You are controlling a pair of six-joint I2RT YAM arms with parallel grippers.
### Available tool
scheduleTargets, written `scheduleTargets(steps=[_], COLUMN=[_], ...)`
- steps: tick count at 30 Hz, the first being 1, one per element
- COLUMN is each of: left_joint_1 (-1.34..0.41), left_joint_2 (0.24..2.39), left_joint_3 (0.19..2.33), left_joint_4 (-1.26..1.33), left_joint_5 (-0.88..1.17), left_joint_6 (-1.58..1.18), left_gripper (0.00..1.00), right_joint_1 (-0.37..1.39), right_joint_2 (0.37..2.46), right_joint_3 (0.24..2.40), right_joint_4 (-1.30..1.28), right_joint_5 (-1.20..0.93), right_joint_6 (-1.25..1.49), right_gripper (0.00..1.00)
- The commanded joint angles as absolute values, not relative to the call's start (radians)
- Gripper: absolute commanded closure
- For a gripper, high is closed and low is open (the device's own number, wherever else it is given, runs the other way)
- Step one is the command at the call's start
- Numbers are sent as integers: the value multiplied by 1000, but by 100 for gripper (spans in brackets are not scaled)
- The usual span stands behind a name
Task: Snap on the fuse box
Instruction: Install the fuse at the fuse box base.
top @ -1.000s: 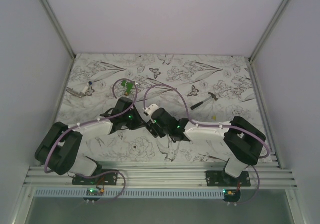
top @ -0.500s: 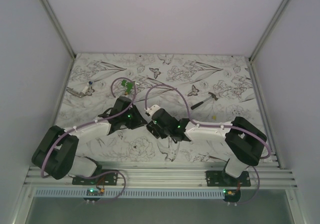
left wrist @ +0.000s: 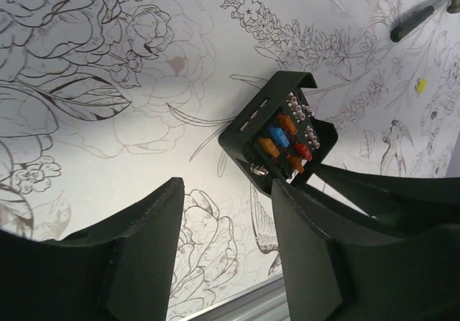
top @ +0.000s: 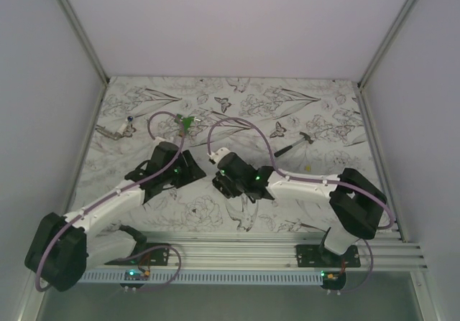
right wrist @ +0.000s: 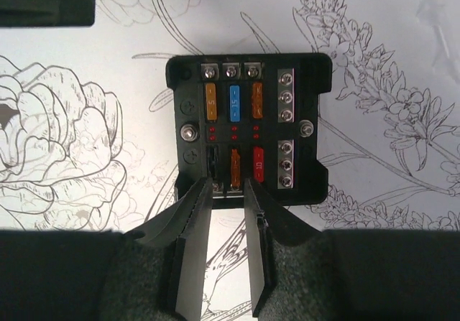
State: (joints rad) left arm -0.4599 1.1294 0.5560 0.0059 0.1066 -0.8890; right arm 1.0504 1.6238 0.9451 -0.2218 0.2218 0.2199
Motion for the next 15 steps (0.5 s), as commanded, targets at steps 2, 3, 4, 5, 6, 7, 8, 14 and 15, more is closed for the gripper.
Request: scheduleTargets(steps=[2, 3, 4, 5, 6, 7, 8, 14, 15], left_joint_1=[-451, -452, -452, -451, -451, -451, -451, -451, -451], left_joint_2=[1084, 1082, 1082, 1083, 1084, 1085, 1086, 1096, 1097], left_joint_3=[541, 544, 545, 547, 549, 549, 549, 552, 553], left_joint_4=[-92, -95, -98, -99, -100, -102, -103, -105, -105], left_joint_5=[71, 74, 77, 80, 81, 81, 81, 88, 89], left_joint_6=[-827, -821, -818, -814, -811, -809, -807, -802, -802], left_gripper=[41, 39, 37, 35, 33, 32, 31, 29, 29], right_joint_1=[1036, 1032, 1030, 1029, 1027, 1025, 1024, 1019, 1019], right_joint_2=[1622, 1626, 1631, 1634, 1641, 1646, 1651, 1678, 1682], right_joint_3=[1014, 1018, 1024, 1029, 1036, 1040, 1044, 1063, 1066], right_joint_4=[-289, -296, -303, -309, -316, -320, -323, -330, -331], right_joint_5=[219, 211, 208, 205, 203, 203, 199, 183, 181], right_joint_6=[205, 204, 204, 204, 204, 203, 201, 194, 191], right_gripper=[72, 73, 74, 75, 76, 77, 78, 81, 82])
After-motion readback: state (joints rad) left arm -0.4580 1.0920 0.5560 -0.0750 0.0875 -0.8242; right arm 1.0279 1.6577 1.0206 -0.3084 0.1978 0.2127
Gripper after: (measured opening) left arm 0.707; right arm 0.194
